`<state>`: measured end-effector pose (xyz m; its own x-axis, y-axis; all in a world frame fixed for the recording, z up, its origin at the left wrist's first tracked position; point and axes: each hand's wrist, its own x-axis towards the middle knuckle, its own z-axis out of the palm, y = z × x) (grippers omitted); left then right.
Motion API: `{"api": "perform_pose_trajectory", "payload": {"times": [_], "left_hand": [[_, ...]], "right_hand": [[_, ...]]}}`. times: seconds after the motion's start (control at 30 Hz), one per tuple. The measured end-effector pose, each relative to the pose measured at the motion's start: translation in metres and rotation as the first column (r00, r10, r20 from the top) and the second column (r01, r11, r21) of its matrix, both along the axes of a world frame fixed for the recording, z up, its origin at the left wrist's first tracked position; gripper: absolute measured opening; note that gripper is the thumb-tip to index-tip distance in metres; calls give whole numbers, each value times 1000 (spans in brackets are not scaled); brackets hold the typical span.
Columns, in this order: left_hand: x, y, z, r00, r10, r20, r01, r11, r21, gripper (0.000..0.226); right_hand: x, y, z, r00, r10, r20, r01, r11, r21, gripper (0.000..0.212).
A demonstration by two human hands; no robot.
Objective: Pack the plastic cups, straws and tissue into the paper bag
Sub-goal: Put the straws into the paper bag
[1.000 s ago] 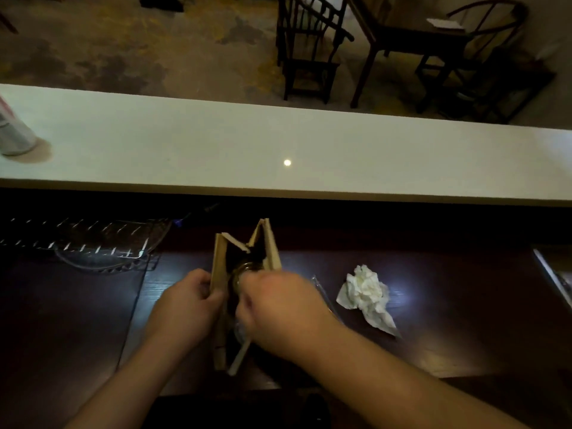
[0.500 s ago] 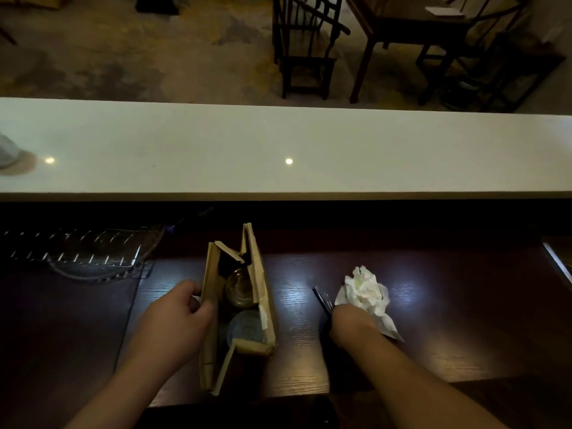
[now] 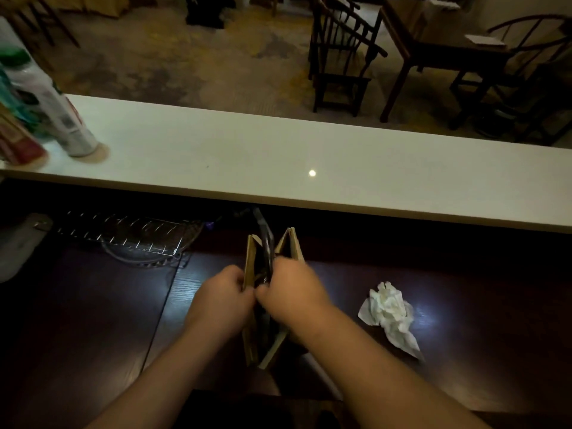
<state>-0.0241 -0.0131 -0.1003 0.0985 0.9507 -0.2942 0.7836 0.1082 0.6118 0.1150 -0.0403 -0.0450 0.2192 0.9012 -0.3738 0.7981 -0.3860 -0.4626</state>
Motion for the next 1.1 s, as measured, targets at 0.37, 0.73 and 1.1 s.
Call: {"api": "perform_pose_trajectory", "payload": {"times": [0.37,0.73,1.1], "left_hand": [[8,-3,-2,1000,-26,9,26,1000,-1,10],[28,58,14,878,-304,-369,370,921,123,70],[54,78,15,902,-181,-392,285,931,226,32]], "right_hand": [[-8,24,-78,981,176,80,-95,800,-592,48],[2,18,-69,992,125,9,-83,707,-703,43],[14,25,-91,989,91,119,-12,840,-542,44]]}}
